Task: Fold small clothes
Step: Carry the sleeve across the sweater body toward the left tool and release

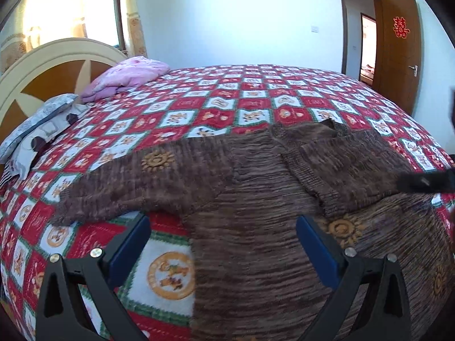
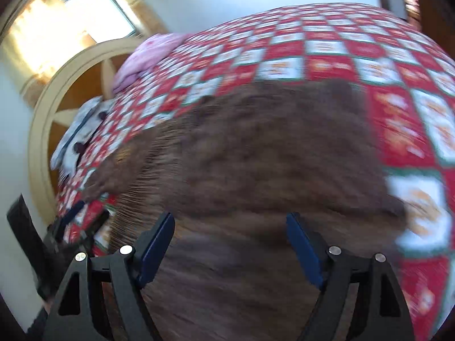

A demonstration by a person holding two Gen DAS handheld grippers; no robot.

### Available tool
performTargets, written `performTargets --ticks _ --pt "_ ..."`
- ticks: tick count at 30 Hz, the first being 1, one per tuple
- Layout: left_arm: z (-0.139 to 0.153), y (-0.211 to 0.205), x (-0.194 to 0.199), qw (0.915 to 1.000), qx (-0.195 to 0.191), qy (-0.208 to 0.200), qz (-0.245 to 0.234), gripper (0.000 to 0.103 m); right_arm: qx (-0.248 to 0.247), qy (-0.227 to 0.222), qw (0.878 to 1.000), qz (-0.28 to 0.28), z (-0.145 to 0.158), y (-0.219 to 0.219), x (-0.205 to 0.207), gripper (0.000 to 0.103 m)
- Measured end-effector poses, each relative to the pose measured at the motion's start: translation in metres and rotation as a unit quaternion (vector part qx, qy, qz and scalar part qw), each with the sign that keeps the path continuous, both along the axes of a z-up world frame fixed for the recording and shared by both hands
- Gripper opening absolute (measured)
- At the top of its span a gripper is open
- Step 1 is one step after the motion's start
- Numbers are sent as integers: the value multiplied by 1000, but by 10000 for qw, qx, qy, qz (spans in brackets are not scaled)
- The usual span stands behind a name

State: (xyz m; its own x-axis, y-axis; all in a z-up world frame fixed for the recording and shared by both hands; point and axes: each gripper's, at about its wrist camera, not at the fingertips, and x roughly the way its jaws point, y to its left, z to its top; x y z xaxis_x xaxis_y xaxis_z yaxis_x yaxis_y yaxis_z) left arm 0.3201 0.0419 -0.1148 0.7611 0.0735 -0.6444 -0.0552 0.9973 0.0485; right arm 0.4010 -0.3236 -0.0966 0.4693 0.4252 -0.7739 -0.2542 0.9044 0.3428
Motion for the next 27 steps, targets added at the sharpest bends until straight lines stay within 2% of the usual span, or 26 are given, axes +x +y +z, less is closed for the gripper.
performTargets --ticks 4,9,11,12,14,16,19,20,22,25,27 --pt "8 -22 13 9991 -267 15 -326 103 -344 -215 9981 -470 0 -46 -26 81" --pt "4 -58 37 9962 -443 219 -716 89 -455 -474 9961 -596 -4 -67 -53 81" --pt "-6 -72 48 9958 -348 396 -743 83 -556 -498 9959 -511 -9 -66 -57 82" --pt "-11 -78 50 9960 -219 455 -736 83 -628 -475 9960 -418 -12 -64 -59 82" --pt "-24 -89 56 9964 343 551 -539 83 -665 -448 9965 -254 -13 -63 -58 81" --pt "-37 -96 58 9933 719 696 -573 83 -833 -546 9950 -125 -8 -59 -52 81" --pt "-36 -92 56 9943 754 611 -448 93 -1520 -829 9842 -365 -2 -59 -30 81" --pt "-35 -89 57 9945 732 631 -410 97 -1537 -801 9839 -440 -2 -62 -25 81" --pt "-35 -86 60 9950 666 652 -353 101 -1368 -624 9870 -562 -6 -69 -8 73" --pt "-34 -85 62 9955 615 649 -312 102 -1240 -376 9901 -538 -7 -74 10 72" --pt "-34 -87 64 9950 704 614 -351 102 -1269 -392 9902 -438 5 -74 20 72"
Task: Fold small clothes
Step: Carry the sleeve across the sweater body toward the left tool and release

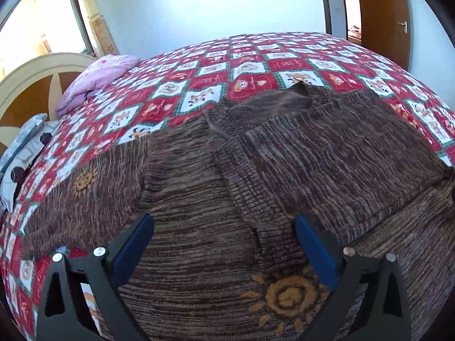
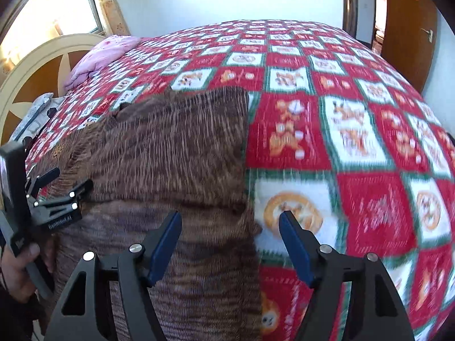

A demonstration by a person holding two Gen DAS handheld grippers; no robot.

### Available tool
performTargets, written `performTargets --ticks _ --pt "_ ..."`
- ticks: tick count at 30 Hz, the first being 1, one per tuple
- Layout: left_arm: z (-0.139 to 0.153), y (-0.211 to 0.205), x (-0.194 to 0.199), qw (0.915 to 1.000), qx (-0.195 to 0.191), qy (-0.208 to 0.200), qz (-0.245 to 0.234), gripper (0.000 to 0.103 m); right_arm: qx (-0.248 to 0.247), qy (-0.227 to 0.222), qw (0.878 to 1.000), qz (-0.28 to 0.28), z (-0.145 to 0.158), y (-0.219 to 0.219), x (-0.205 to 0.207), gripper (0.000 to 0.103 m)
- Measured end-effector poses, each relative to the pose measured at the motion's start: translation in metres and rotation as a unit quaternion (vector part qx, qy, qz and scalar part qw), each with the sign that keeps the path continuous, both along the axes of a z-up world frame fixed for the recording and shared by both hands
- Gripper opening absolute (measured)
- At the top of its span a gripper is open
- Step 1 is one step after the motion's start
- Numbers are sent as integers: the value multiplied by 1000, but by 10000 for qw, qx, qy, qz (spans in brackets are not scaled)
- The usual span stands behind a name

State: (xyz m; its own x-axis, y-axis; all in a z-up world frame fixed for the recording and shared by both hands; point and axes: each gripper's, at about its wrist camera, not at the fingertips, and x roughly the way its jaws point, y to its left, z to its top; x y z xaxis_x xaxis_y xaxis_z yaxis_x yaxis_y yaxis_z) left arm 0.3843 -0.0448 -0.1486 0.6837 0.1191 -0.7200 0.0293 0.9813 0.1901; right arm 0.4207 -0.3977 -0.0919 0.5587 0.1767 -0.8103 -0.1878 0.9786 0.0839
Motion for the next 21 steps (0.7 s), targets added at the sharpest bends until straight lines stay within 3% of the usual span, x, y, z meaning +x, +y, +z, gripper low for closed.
performTargets --ticks 4,9,10,12,17,21 --pt "-1 1 2 10000 -40 -26 -38 103 265 -1 9996 77 22 1 33 72" --pt "-1 2 6 10000 -59 -5 -66 103 148 19 9999 2 3 15 94 71" --pt "-1 4 7 9999 -112 7 -51 103 265 164 9995 -98 -7 14 109 69" --pt "-2 10 9 9996 -278 38 -13 103 398 396 9982 -224 -22 16 126 50" --pt "-5 11 8 9994 -331 55 15 103 -608 169 9980 -95 -33 47 139 50" --pt "0 14 3 9995 -295 -33 59 103 -646 -41 9978 -108 -14 51 122 53"
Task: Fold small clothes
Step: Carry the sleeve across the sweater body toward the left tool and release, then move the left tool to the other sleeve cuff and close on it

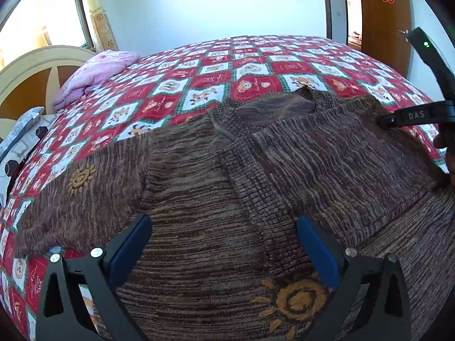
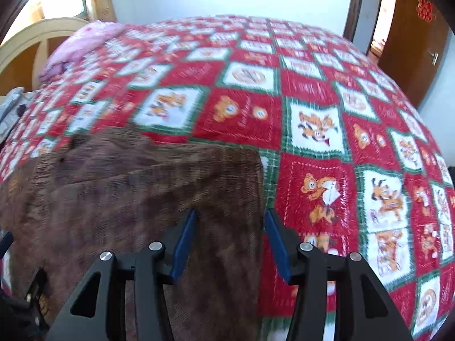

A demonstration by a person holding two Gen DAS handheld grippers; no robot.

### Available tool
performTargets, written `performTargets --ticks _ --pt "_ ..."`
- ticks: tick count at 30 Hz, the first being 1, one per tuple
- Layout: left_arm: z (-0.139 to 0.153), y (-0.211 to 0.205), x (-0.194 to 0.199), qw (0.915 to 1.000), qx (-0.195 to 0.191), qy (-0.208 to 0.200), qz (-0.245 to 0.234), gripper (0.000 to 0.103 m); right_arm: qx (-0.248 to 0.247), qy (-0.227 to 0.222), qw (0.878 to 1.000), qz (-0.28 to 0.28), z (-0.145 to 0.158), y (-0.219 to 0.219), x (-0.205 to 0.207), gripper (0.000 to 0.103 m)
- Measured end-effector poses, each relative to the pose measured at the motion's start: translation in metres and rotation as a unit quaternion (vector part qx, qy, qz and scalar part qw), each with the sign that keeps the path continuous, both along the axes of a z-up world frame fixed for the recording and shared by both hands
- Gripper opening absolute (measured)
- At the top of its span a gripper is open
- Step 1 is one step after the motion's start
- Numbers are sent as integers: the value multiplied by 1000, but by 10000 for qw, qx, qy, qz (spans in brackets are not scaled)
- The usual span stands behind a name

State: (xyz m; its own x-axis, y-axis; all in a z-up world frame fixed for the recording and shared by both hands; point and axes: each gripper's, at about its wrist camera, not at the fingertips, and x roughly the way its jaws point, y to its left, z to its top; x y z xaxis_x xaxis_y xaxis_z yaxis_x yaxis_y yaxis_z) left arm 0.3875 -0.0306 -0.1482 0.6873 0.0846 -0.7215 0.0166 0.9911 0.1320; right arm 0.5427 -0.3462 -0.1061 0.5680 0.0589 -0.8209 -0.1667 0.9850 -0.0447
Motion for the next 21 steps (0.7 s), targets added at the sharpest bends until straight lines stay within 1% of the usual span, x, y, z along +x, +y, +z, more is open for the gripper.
performTargets --ticks 2,4,5,7,10,11,12,13,14,16,17,18,20,21 --pt "6 10 -9 9999 64 -130 80 103 184 -106 9993 303 12 6 -26 54" --pt "13 24 -19 9994 155 -291 141 103 280 -97 9970 709 14 19 -54 54" --pt "17 36 -25 9987 246 -392 231 103 286 -72 9949 961 12 28 -68 54" --pt "23 57 -33 9975 314 -515 374 103 325 46 9912 1282 3 45 -83 54" --pt "31 99 -45 9946 398 -605 743 103 541 411 9828 1718 -16 71 -97 55" --pt "31 114 -47 9935 428 -601 865 103 529 530 9793 1881 -22 81 -100 61" --pt "30 123 -49 9926 458 -580 961 103 220 354 9789 2000 -24 95 -108 61" --pt "28 138 -52 9910 494 -537 1122 103 50 282 9783 2052 -23 101 -112 61" --pt "27 156 -56 9890 504 -489 1305 103 64 273 9778 2078 -21 104 -115 61" --pt "22 185 -64 9855 477 -416 1573 103 473 215 9760 2116 -10 107 -116 61" --pt "19 204 -69 9823 463 -390 1770 103 508 133 9762 2103 -6 109 -116 61" --pt "16 213 -72 9808 447 -368 1860 103 452 9 9770 2082 -3 114 -117 61" --pt "8 238 -78 9757 410 -270 2138 103 366 -144 9772 2085 -6 126 -120 61" --pt "6 245 -81 9744 387 -244 2201 103 394 -74 9755 2163 -12 132 -119 61"
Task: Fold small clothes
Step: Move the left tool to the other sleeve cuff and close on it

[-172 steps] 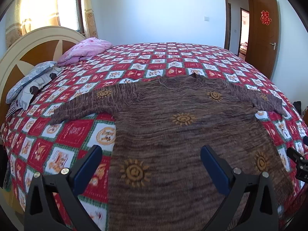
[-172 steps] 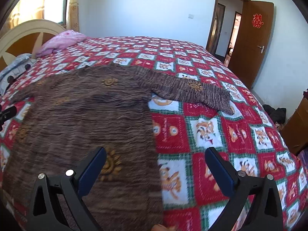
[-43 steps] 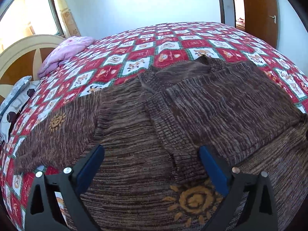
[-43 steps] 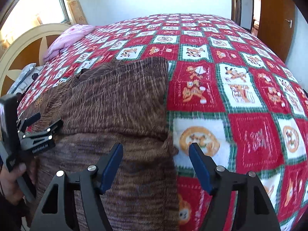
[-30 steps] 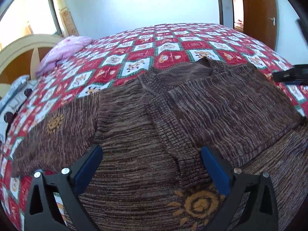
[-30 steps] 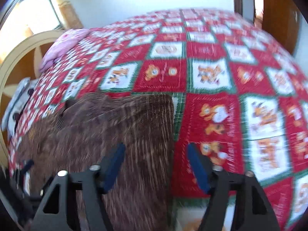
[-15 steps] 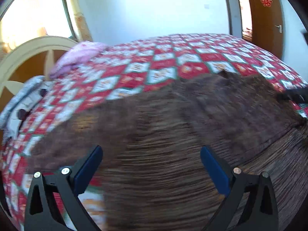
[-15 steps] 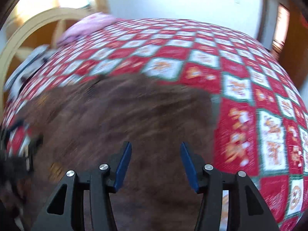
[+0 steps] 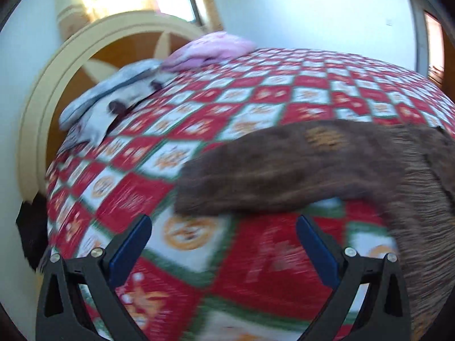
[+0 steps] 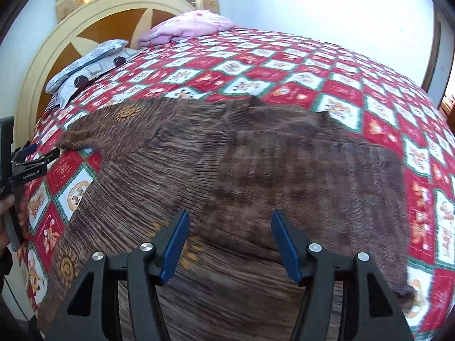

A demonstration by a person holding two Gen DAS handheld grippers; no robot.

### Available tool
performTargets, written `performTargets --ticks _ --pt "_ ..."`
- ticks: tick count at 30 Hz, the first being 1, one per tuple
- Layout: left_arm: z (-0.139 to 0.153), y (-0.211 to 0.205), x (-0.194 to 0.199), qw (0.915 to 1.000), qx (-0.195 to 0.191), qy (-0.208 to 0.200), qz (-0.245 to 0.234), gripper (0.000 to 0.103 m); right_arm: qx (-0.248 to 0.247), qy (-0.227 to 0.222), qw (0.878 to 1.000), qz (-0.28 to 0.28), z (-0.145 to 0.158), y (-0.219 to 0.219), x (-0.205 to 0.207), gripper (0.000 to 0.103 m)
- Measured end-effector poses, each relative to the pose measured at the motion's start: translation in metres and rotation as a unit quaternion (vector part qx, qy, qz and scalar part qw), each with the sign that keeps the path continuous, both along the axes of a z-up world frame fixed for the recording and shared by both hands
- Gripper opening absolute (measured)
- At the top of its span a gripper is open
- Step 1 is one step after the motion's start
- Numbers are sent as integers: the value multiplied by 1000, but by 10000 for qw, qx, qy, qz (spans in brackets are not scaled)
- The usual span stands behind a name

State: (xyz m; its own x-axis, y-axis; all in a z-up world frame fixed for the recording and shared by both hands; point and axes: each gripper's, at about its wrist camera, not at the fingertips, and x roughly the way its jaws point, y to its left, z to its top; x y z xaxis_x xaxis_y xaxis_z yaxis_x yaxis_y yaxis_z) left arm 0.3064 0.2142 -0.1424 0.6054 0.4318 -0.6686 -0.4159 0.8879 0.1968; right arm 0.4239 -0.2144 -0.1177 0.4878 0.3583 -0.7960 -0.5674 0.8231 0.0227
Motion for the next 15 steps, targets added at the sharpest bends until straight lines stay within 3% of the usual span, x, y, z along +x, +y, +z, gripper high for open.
performTargets --ticks 2,6,10,15 --pt "-6 18 -2 9997 -142 22 187 103 10 332 9991 252 -21 14 2 65" --pt "-11 43 -5 9979 -499 16 416 103 -31 -209 9987 457 -32 22 -18 72" --pt "-10 57 -3 9950 -837 -117 527 99 166 -143 9985 497 -32 18 -16 72" --pt "-8 64 5 9907 -1206 -290 552 90 -86 -340 9979 537 -33 26 -22 76"
